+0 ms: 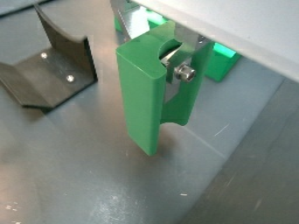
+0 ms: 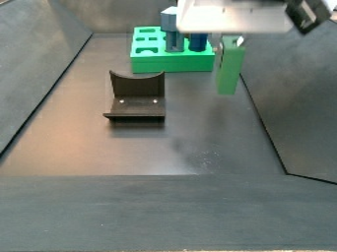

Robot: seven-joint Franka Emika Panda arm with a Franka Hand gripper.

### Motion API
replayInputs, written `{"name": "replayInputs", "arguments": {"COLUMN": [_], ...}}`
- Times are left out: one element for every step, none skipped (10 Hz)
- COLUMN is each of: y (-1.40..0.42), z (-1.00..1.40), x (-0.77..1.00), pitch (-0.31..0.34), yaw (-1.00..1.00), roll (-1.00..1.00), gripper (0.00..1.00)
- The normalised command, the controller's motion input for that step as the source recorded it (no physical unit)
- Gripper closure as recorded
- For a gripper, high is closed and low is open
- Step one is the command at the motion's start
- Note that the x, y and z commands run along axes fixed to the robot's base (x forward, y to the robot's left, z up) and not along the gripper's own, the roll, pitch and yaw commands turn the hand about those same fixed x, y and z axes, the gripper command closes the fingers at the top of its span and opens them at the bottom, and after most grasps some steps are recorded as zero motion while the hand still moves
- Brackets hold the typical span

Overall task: Pick up the arch object. Move up. Rotate the arch object. Move to above the board. Insert the arch object.
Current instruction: Move up, then rotate the arch object.

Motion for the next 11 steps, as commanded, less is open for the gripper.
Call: {"name": "replayInputs", "arguments": {"y": [-0.01, 0.08, 0.08, 0.08, 0.07, 0.07, 0.06, 0.06, 0.04, 0.03, 0.02], "z": [0.27, 1.00, 1.00, 1.00, 1.00, 1.00, 1.00, 0.96, 0.74, 0.58, 0.41], "x": [-0.01, 0.27, 0.29, 0.25, 0.23, 0.19, 0.17, 0.13, 0.07, 0.05, 0.03], "pitch": [0.029, 0.000, 0.006, 0.049, 0.059, 0.070, 0.073, 0.072, 0.069, 0.068, 0.067], "yaw": [0.02, 0.00, 0.00, -0.01, -0.01, -0.02, -0.02, -0.02, -0.02, -0.02, -0.02], "roll": [-0.04, 0.00, -0.01, -0.01, -0.02, -0.03, -0.03, -0.04, -0.05, -0.06, -0.06], "gripper": [1.00, 1.00, 1.00, 1.00, 1.00, 1.00, 1.00, 1.00, 1.00, 1.00, 1.00]}}
